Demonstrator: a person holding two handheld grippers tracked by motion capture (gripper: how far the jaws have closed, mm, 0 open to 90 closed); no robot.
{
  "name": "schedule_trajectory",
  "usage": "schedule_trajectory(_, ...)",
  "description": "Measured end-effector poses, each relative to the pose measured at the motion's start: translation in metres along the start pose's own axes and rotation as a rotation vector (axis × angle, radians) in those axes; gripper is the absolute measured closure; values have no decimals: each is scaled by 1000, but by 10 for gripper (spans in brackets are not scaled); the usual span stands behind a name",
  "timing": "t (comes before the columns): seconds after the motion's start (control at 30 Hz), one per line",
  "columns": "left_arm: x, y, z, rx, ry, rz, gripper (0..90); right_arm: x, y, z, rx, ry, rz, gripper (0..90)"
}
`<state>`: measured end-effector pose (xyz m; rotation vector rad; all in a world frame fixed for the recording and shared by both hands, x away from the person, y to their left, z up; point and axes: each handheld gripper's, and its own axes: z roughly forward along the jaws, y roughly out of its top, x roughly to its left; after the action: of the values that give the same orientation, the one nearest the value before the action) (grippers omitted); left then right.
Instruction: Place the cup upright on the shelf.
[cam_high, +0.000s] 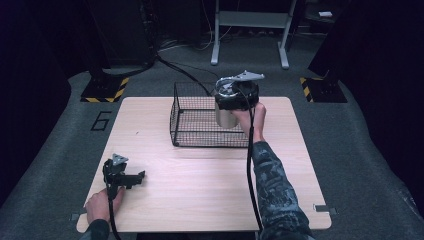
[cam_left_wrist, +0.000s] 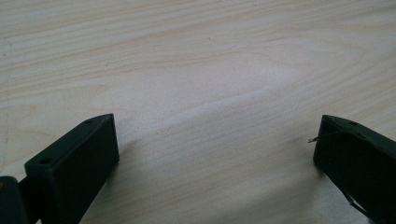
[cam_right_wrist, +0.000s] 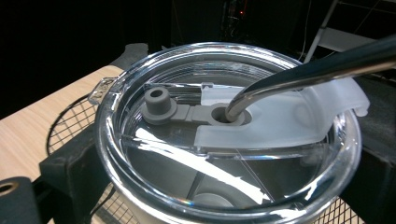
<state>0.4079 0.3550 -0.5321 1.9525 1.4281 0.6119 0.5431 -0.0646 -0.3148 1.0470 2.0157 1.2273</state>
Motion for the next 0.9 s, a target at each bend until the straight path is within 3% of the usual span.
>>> schedule_trajectory(0.4,0,0,0,-1,0,1,0,-1,-8,25,27,-42,3,37)
schedule_trajectory(0.9,1,1,-1,21,-8,17,0,-3,-21,47,50,-49,47,37)
